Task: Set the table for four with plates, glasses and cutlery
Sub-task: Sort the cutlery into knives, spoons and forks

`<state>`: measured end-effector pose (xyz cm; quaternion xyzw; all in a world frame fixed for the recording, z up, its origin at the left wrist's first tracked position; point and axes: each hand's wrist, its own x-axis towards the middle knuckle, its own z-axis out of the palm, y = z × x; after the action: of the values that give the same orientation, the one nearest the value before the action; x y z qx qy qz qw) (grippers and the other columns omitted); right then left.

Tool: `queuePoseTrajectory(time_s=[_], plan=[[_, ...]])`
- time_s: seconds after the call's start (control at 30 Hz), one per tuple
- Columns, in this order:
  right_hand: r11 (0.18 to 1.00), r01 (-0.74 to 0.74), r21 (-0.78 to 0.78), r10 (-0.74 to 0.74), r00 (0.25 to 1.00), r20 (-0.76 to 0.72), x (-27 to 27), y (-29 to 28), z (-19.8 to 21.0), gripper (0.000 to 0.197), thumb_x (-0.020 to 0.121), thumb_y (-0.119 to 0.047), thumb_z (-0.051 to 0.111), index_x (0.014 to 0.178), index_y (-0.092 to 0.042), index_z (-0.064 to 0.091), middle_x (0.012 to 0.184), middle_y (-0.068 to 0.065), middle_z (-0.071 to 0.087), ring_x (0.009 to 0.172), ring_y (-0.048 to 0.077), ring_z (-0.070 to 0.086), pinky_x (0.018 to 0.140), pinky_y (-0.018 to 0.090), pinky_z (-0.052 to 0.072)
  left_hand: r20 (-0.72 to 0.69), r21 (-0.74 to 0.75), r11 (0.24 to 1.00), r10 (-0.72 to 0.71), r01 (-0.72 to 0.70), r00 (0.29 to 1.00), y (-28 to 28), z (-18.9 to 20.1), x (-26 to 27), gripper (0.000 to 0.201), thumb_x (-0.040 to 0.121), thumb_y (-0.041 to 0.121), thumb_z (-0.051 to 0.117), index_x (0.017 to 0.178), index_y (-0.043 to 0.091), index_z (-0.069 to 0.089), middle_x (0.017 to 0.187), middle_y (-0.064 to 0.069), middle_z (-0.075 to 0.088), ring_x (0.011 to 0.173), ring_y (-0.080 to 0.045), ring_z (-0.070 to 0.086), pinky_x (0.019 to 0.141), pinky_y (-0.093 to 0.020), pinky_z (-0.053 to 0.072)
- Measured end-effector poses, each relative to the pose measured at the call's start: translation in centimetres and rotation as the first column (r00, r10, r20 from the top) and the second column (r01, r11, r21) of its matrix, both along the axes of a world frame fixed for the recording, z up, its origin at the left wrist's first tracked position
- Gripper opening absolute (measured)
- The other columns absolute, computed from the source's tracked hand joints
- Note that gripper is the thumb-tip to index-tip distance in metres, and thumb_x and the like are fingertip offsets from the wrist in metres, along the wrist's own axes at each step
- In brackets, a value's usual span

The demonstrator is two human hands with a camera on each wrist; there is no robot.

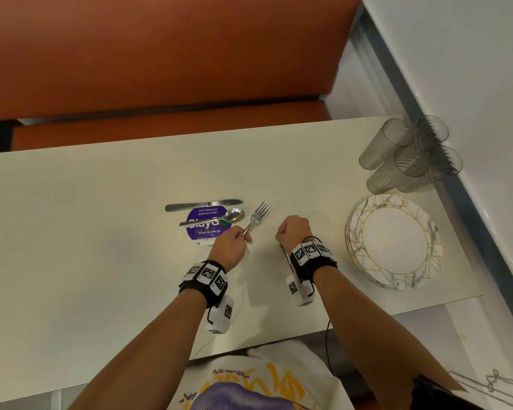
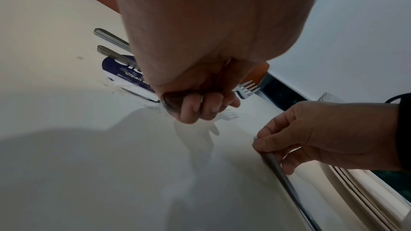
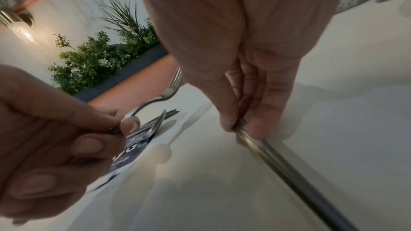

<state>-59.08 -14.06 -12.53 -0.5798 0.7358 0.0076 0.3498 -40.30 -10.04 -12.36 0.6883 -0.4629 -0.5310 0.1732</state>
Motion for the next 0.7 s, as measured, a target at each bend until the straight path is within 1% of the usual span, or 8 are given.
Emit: queuePoseTrajectory(time_s=[0.1, 0.2, 0.27, 0.33, 0.43, 0.5, 0.6, 0.7], plan=[[0.989, 0.142, -0.043, -0.136, 0.983, 0.124, -0.6, -0.3, 0.1, 0.011, 0.081, -0.009, 0.078, 0.091, -0.004, 0.076, 0.099, 0.013, 0.076, 0.094, 0.029, 0.071, 0.087, 0.034, 0.058, -0.025, -0.001, 1.000, 0.019, -0.019, 1.000, -0.1, 0.1, 0.1, 0.030, 0.103, 0.012, 0.042, 0.099, 0.009, 0.072, 0.087, 0.004, 0.063, 0.080, -0.016, 0.054, 0.072, -0.032, 0.041], [0.962, 0.272, -0.031, -0.251, 0.921, 0.299, -1.4, -0.9, 1.0, 0.006, 0.078, -0.012, 0.081, 0.082, -0.014, 0.077, 0.082, 0.007, 0.076, 0.073, 0.024, 0.071, 0.073, 0.036, 0.062, -0.050, -0.005, 1.000, 0.024, -0.024, 0.998, -0.3, 0.3, 0.3, 0.023, 0.102, 0.017, 0.049, 0.094, 0.013, 0.069, 0.085, 0.003, 0.062, 0.081, -0.018, 0.055, 0.074, -0.035, 0.043], [0.934, 0.358, -0.006, -0.317, 0.835, 0.450, -1.6, -1.3, 2.3, 0.004, 0.082, -0.012, 0.079, 0.085, -0.013, 0.077, 0.078, 0.007, 0.076, 0.064, 0.021, 0.067, 0.062, 0.033, 0.061, -0.061, -0.010, 1.000, 0.005, -0.005, 0.998, -0.4, 0.7, 0.3, 0.018, 0.102, 0.026, 0.056, 0.091, 0.017, 0.066, 0.089, -0.002, 0.067, 0.082, -0.021, 0.059, 0.080, -0.039, 0.049], [0.902, 0.432, 0.024, -0.359, 0.718, 0.596, -1.6, -1.6, 3.7, 0.003, 0.086, -0.007, 0.076, 0.090, -0.007, 0.076, 0.076, 0.009, 0.075, 0.063, 0.023, 0.063, 0.059, 0.033, 0.057, -0.059, -0.025, 0.999, -0.045, 0.044, 0.997, -0.6, 1.2, 0.4, 0.018, 0.099, 0.035, 0.062, 0.094, 0.018, 0.067, 0.096, -0.004, 0.071, 0.088, -0.021, 0.066, 0.086, -0.041, 0.054], [0.887, 0.460, 0.035, -0.346, 0.612, 0.712, -0.9, -1.7, 5.2, 0.005, 0.091, -0.002, 0.071, 0.095, 0.001, 0.072, 0.073, 0.012, 0.070, 0.059, 0.025, 0.063, 0.055, 0.034, 0.055, -0.066, -0.095, 0.990, -0.109, 0.103, 0.992, -1.1, 2.0, 0.5, 0.025, 0.092, 0.041, 0.073, 0.091, 0.017, 0.065, 0.091, -0.002, 0.071, 0.088, -0.021, 0.069, 0.083, -0.037, 0.055], [0.874, 0.483, 0.058, -0.357, 0.556, 0.751, -0.5, -1.6, 5.8, 0.005, 0.093, -0.001, 0.068, 0.097, 0.001, 0.069, 0.074, 0.014, 0.068, 0.059, 0.027, 0.064, 0.056, 0.035, 0.055, -0.102, -0.126, 0.986, -0.125, 0.112, 0.987, -1.1, 2.5, 0.6, 0.023, 0.090, 0.032, 0.078, 0.090, 0.015, 0.062, 0.087, -0.003, 0.072, 0.082, -0.020, 0.072, 0.080, -0.036, 0.057], [0.860, 0.501, 0.093, -0.369, 0.486, 0.792, 0.1, -1.4, 6.0, 0.003, 0.096, 0.000, 0.064, 0.099, -0.001, 0.065, 0.078, 0.014, 0.066, 0.061, 0.027, 0.064, 0.057, 0.036, 0.055, -0.195, -0.131, 0.990, -0.079, 0.054, 0.978, -1.0, 3.0, 1.3, 0.021, 0.090, 0.012, 0.079, 0.091, 0.010, 0.058, 0.094, -0.013, 0.077, 0.082, -0.027, 0.078, 0.081, -0.040, 0.063], [0.843, 0.524, 0.121, -0.419, 0.498, 0.759, 0.8, -0.9, 6.2, 0.016, 0.094, -0.015, 0.069, 0.102, -0.002, 0.065, 0.085, 0.014, 0.067, 0.061, 0.027, 0.065, 0.061, 0.040, 0.058, -0.183, -0.150, 0.988, -0.048, 0.021, 0.982, -0.7, 3.5, 2.3, 0.021, 0.088, 0.007, 0.079, 0.093, 0.004, 0.058, 0.093, -0.013, 0.078, 0.081, -0.029, 0.077, 0.077, -0.037, 0.063]])
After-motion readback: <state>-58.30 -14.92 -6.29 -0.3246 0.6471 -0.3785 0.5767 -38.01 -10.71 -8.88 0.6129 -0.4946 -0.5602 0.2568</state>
